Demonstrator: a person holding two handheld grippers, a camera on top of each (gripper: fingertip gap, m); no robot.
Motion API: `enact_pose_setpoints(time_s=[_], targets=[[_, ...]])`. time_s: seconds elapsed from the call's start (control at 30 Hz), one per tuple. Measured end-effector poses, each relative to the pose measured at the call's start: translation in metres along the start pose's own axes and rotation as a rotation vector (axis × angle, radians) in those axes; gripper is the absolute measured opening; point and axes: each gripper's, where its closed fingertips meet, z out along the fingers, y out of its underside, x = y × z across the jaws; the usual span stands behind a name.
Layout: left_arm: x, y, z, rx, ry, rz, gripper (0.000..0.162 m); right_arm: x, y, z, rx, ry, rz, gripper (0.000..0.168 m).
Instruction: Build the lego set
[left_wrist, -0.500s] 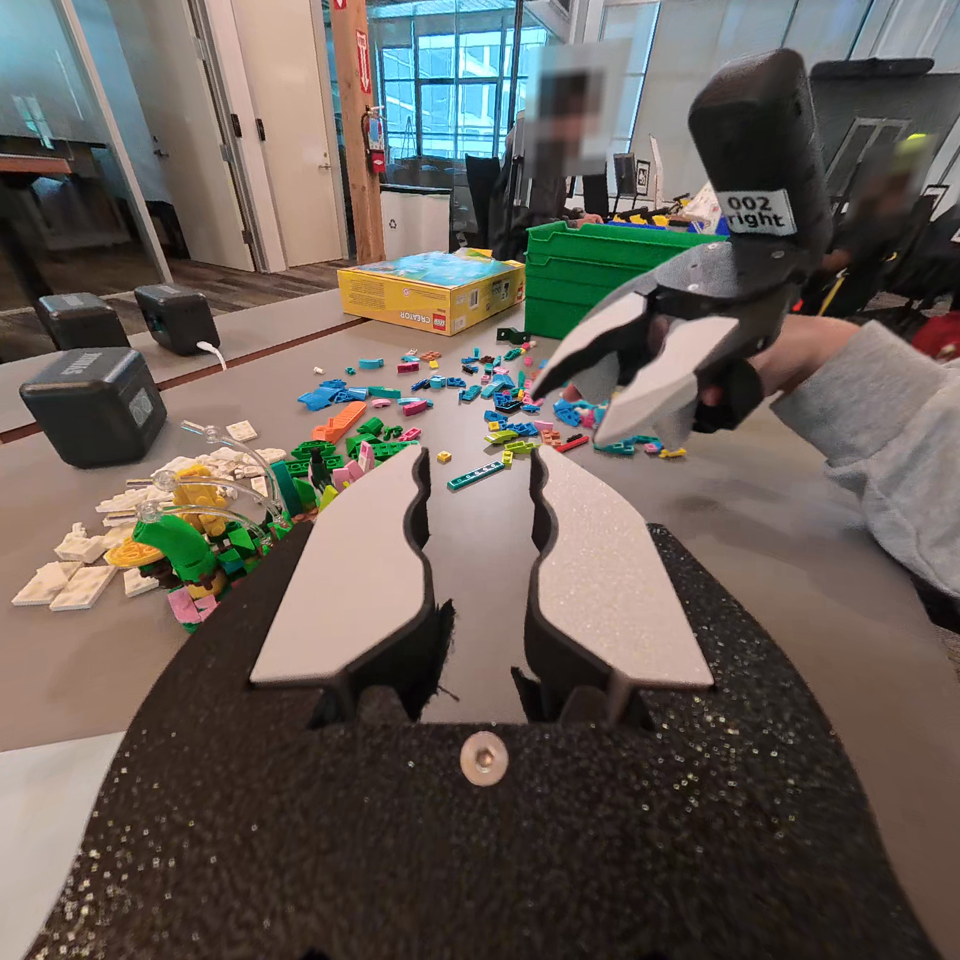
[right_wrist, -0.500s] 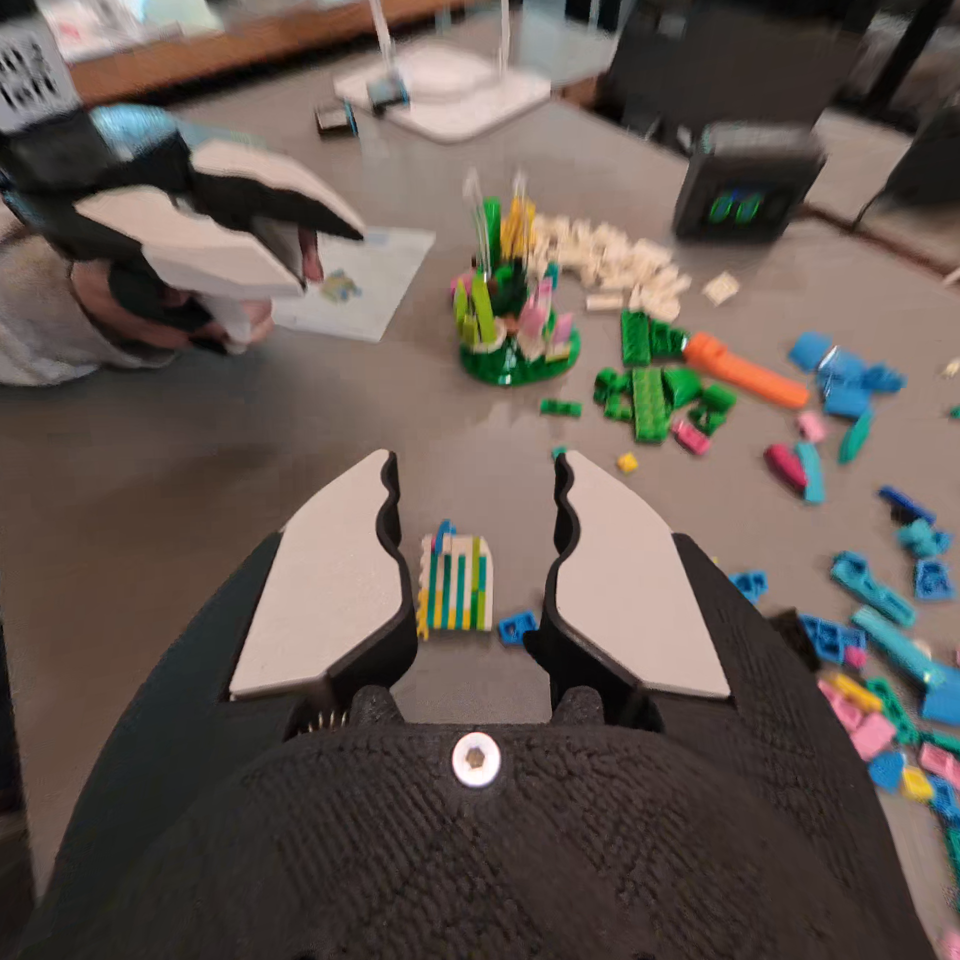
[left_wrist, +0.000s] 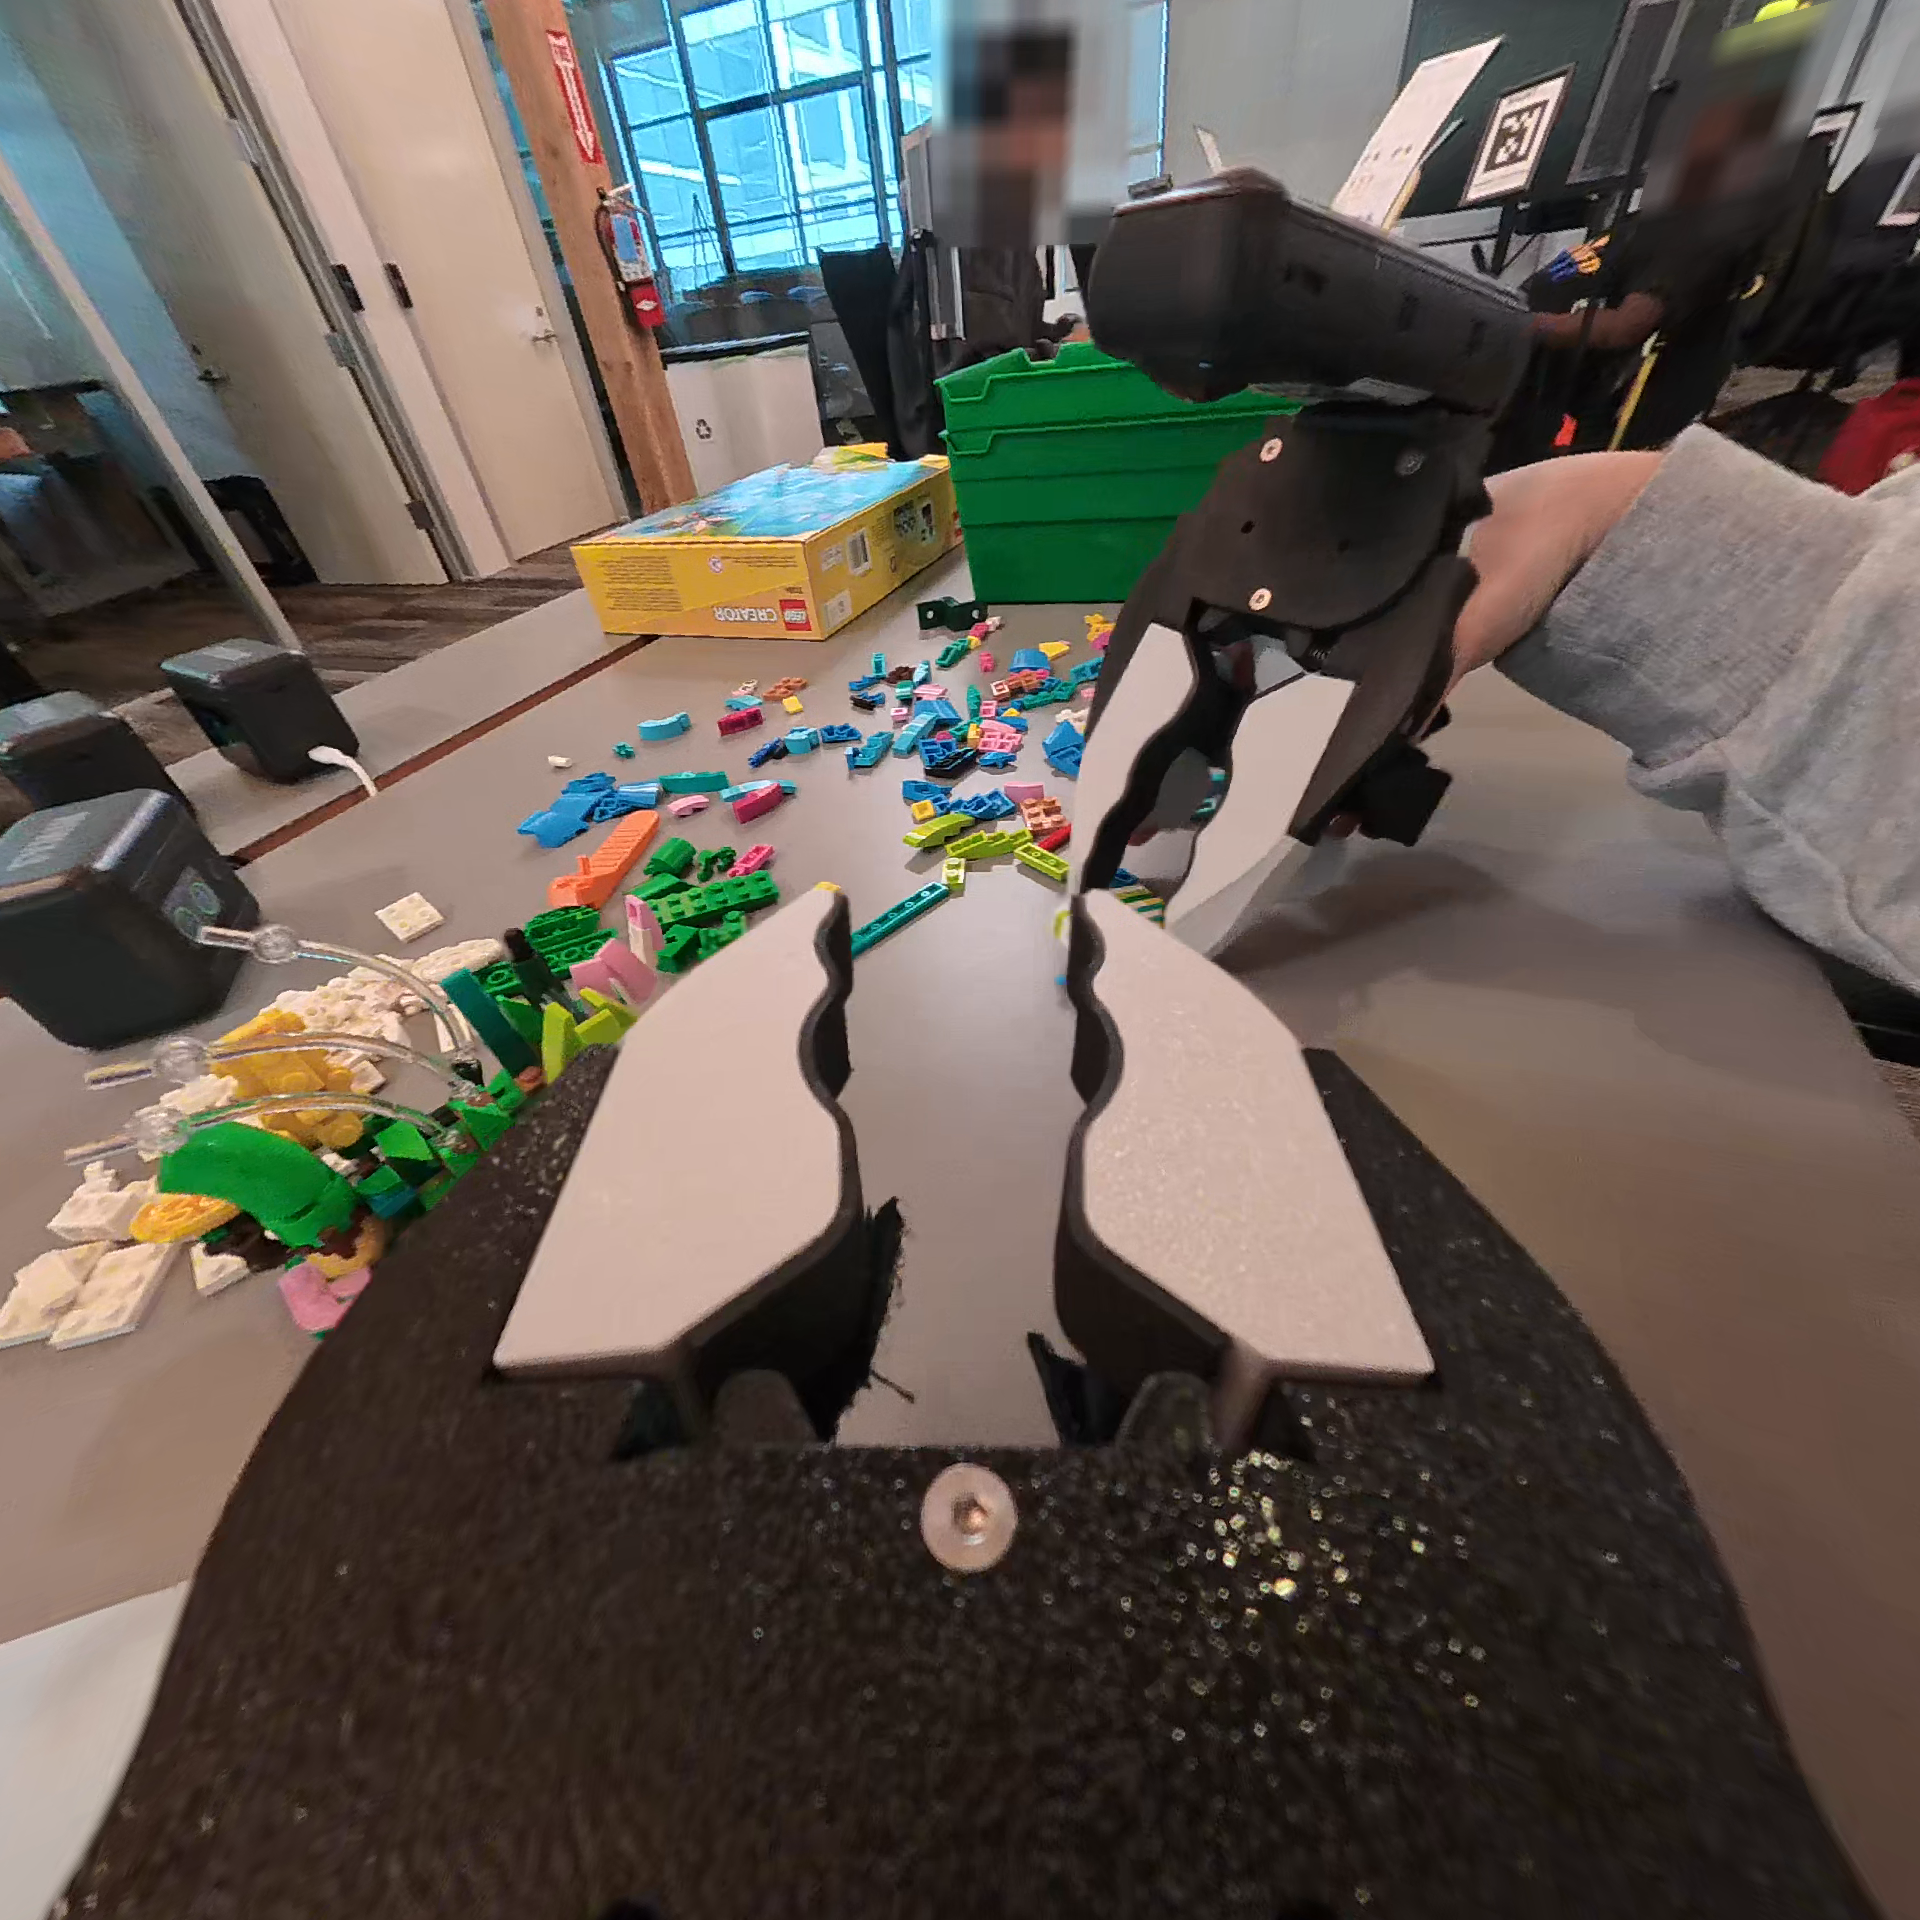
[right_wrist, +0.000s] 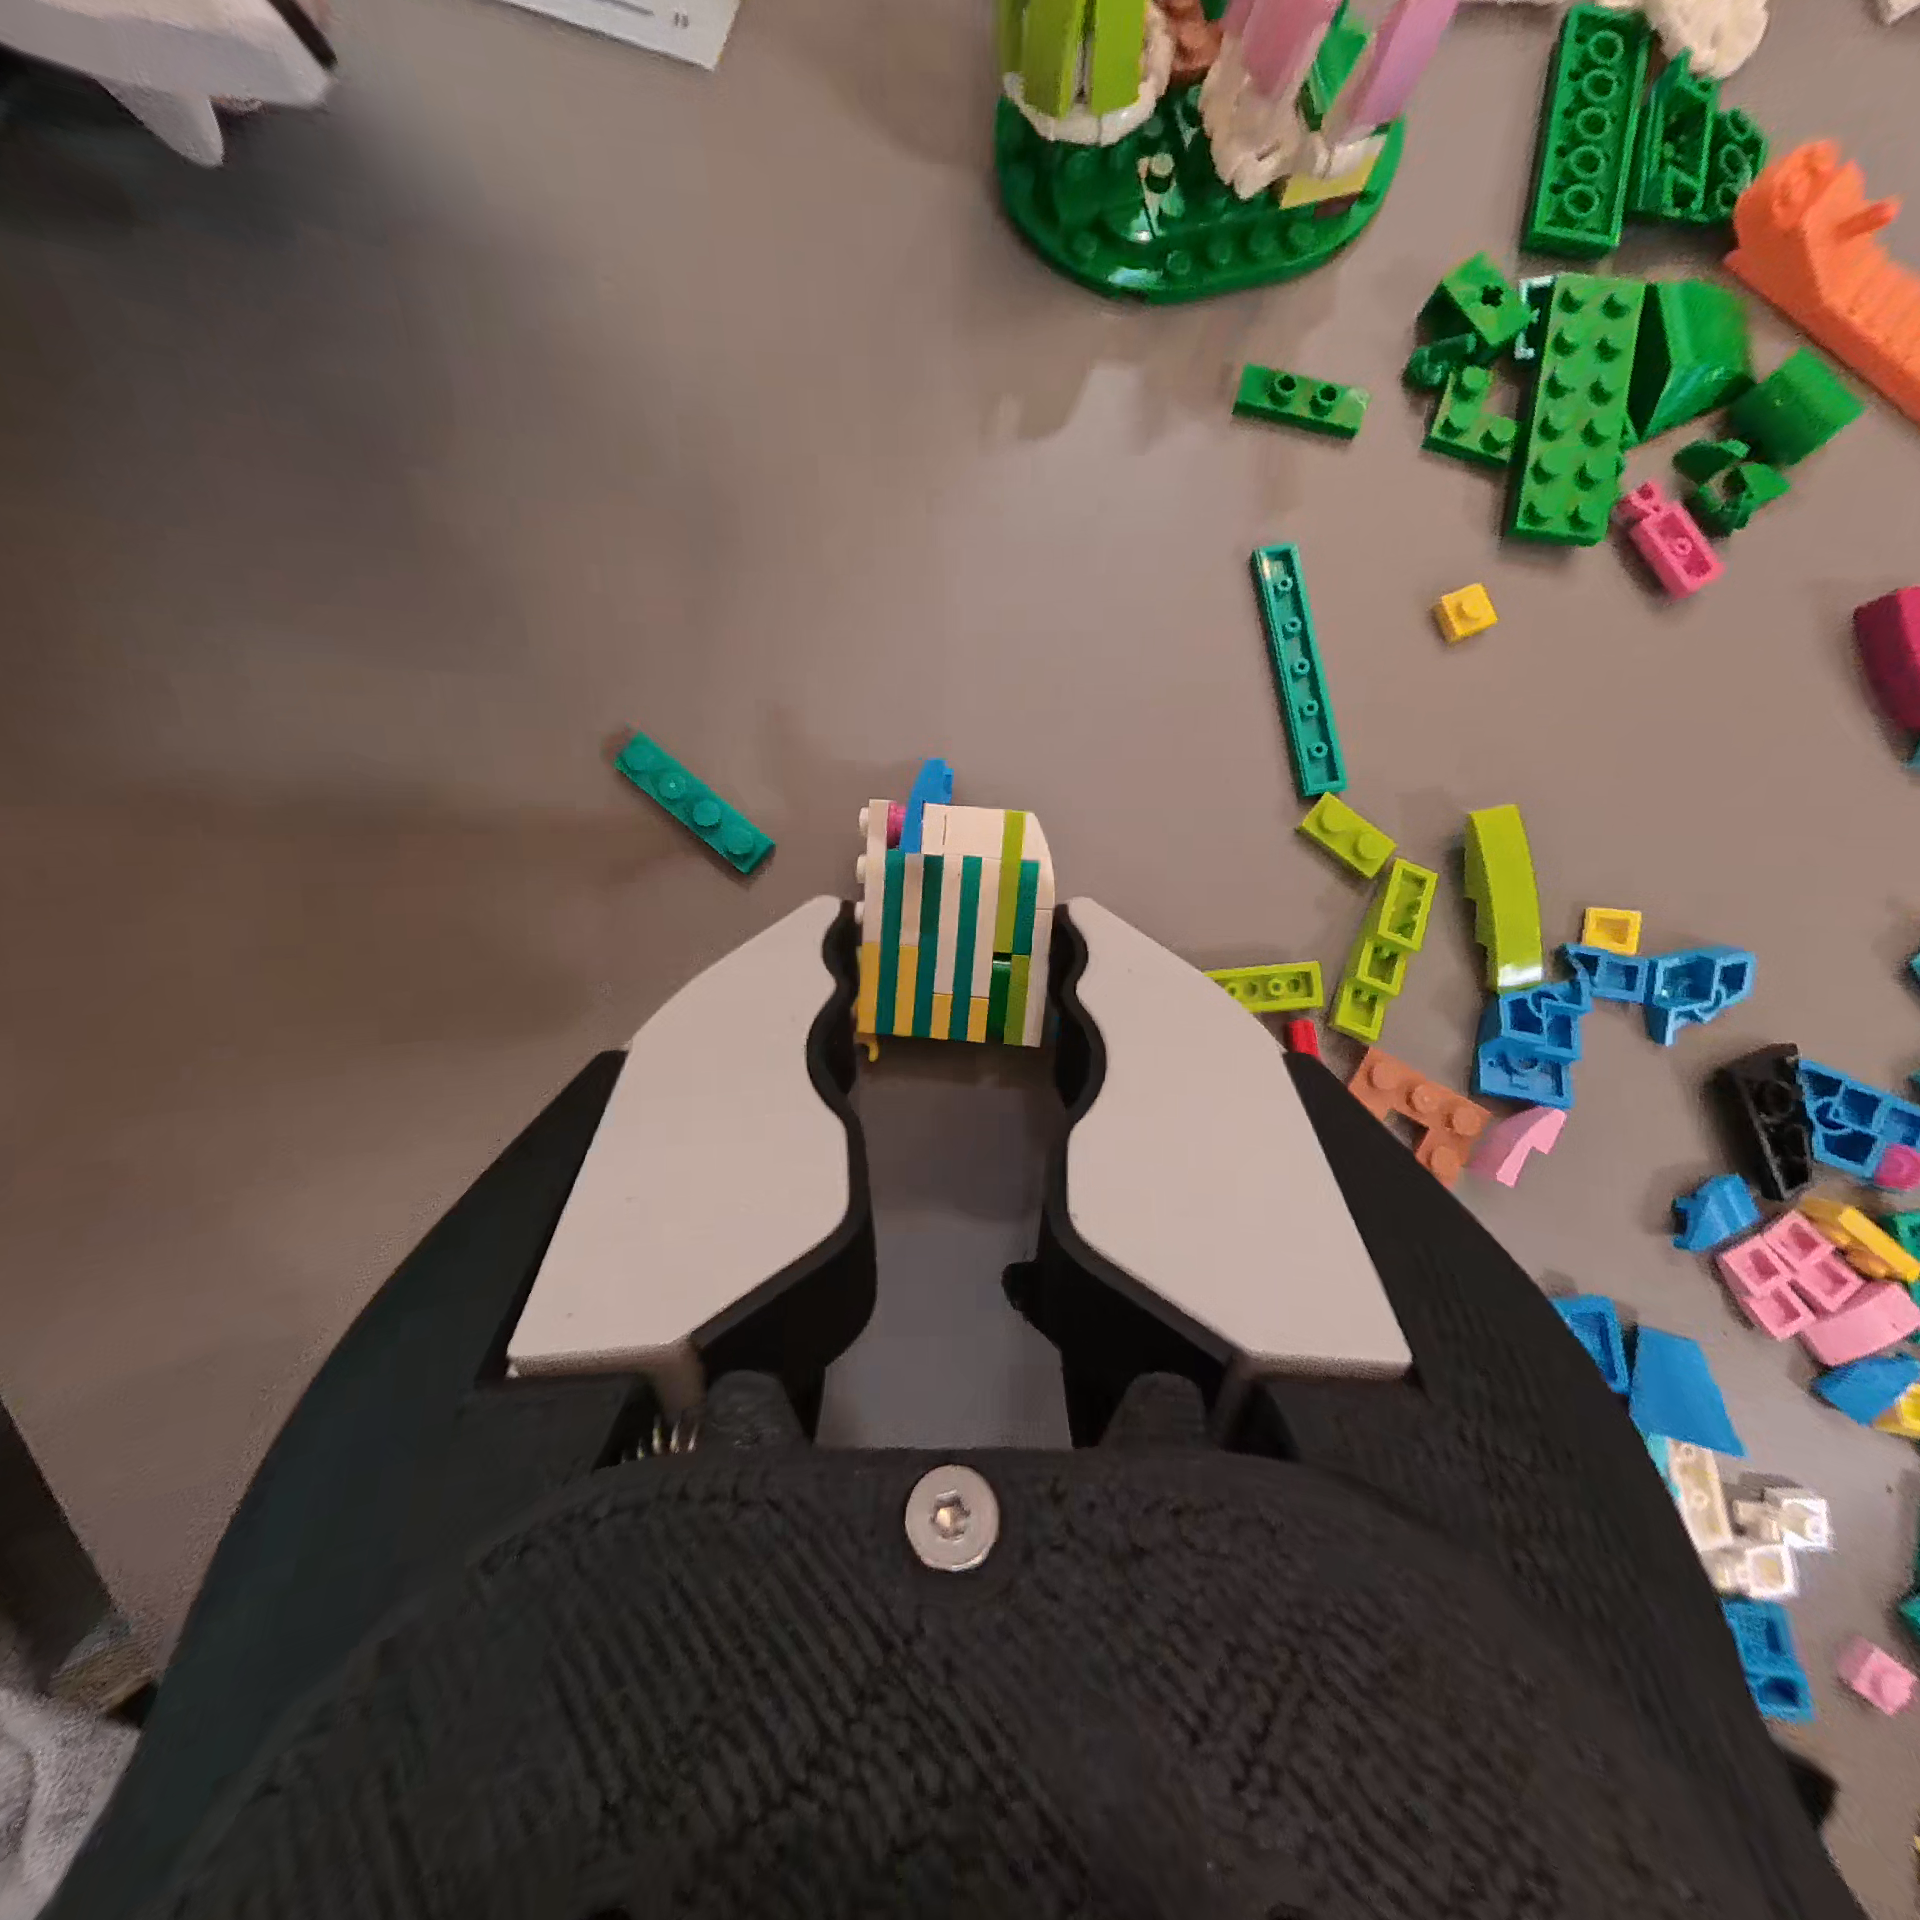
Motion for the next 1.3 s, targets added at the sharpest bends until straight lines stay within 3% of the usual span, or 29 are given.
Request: enact_pose_setpoints(time_s=[0.1,0.2,0.3,0.37,0.43,0.47,0.5,0.53,0.73,0.93,1.0,1.13,1.23,1.3], targets=[[-0.001,0.000,0.001,-0.003,0.004,-0.036,0.040,0.001,-0.015,-0.002,0.081,0.016,-0.025,0.034],[-0.003,-0.005,-0.001,0.019,-0.010,-0.042,0.044,-0.003,-0.055,-0.014,0.340,-0.014,0.003,0.034],[-0.007,-0.011,-0.004,0.043,-0.067,0.041,0.056,0.011,-0.097,-0.034,0.638,-0.064,0.253,0.034],[-0.014,-0.014,-0.006,0.049,-0.162,0.153,0.059,0.011,-0.118,-0.045,0.780,-0.217,0.436,0.034],[-0.022,-0.018,-0.009,0.048,-0.283,0.275,0.057,0.010,-0.134,-0.050,0.890,-0.322,0.560,0.034],[-0.028,-0.019,-0.014,0.040,-0.367,0.324,0.049,0.005,-0.140,-0.049,0.916,-0.359,0.584,0.034],[-0.037,-0.024,-0.021,0.057,-0.478,0.356,0.034,0.002,-0.147,-0.047,0.932,-0.372,0.609,0.034],[-0.037,-0.028,-0.024,0.079,-0.520,0.386,0.030,-0.001,-0.153,-0.044,0.941,-0.381,0.634,0.034],[-0.033,-0.029,-0.021,0.082,-0.532,0.349,0.051,-0.036,-0.185,-0.034,0.977,-0.483,0.655,0.034],[-0.050,-0.046,-0.043,0.192,-0.641,0.293,0.035,-0.060,-0.198,-0.026,0.991,-0.532,0.632,0.034],[-0.050,-0.048,-0.046,0.211,-0.631,0.290,0.033,-0.063,-0.201,-0.026,1.002,-0.543,0.628,0.034],[-0.048,-0.051,-0.049,0.235,-0.619,0.292,0.008,-0.067,-0.203,-0.035,1.028,-0.581,0.601,0.034],[-0.041,-0.056,-0.048,0.258,-0.560,0.324,0.008,-0.071,-0.202,-0.043,1.018,-0.577,0.520,0.035],[-0.036,-0.053,-0.042,0.245,-0.454,0.330,0.008,-0.067,-0.199,-0.051,1.015,-0.537,0.458,0.051]])
